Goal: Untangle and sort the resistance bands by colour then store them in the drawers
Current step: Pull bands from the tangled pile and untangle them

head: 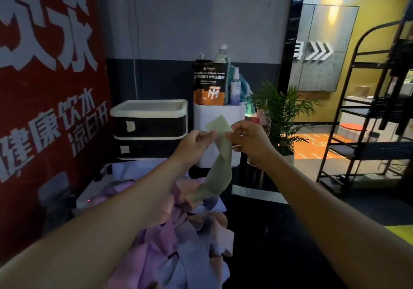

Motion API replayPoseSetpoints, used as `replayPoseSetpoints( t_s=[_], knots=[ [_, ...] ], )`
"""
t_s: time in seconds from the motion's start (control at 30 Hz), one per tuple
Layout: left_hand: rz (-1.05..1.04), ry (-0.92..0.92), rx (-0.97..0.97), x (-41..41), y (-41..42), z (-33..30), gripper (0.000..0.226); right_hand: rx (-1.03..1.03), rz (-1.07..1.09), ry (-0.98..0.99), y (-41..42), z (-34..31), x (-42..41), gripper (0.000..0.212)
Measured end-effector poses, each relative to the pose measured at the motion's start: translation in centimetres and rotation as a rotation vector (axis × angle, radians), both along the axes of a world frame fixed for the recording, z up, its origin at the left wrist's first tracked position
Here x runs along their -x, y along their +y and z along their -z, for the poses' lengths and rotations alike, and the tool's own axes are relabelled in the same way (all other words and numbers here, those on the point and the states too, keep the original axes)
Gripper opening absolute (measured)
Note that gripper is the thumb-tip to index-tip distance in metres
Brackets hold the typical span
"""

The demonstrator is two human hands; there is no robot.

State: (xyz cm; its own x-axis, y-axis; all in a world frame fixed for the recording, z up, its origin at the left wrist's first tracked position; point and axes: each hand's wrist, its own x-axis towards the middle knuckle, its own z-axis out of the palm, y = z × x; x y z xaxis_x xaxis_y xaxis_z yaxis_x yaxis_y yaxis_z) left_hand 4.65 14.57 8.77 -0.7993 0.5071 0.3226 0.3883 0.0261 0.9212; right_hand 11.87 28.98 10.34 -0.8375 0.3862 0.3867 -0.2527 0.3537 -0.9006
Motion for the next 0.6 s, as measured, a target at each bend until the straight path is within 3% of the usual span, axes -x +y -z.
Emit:
replayPoseSetpoints(
  t_s=[0.1, 0.2, 0.37, 0.47, 0.6],
  knots=[
    [0.035, -0.187, -0.171, -0.4, 1.2, 0.0, 0.011, -0.099, 0.025, -0.003, 0.3, 0.3, -0.8, 0.013],
    [0.118, -0.281, -0.215, -1.3, 2.6, -0.2, 0.014, -0.179, 0.057, -0.023, 1.7, 0.5, -2.0, 0.015],
    [0.208, -0.198, -0.211, -1.8, 3.9, -0.6, 0.015, -0.091, 0.055, -0.003, 2.6, 0.1, -2.8, 0.014],
    [0.221, -0.177, -0.227, -2.0, 4.3, -0.9, 0.015, -0.128, 0.095, 0.011, 2.5, -0.6, -2.9, 0.005],
    [0.220, -0.145, -0.188, -2.0, 4.5, -1.3, 0.021, -0.121, 0.162, 0.042, 2.2, -1.3, -3.0, 0.009]
  ],
)
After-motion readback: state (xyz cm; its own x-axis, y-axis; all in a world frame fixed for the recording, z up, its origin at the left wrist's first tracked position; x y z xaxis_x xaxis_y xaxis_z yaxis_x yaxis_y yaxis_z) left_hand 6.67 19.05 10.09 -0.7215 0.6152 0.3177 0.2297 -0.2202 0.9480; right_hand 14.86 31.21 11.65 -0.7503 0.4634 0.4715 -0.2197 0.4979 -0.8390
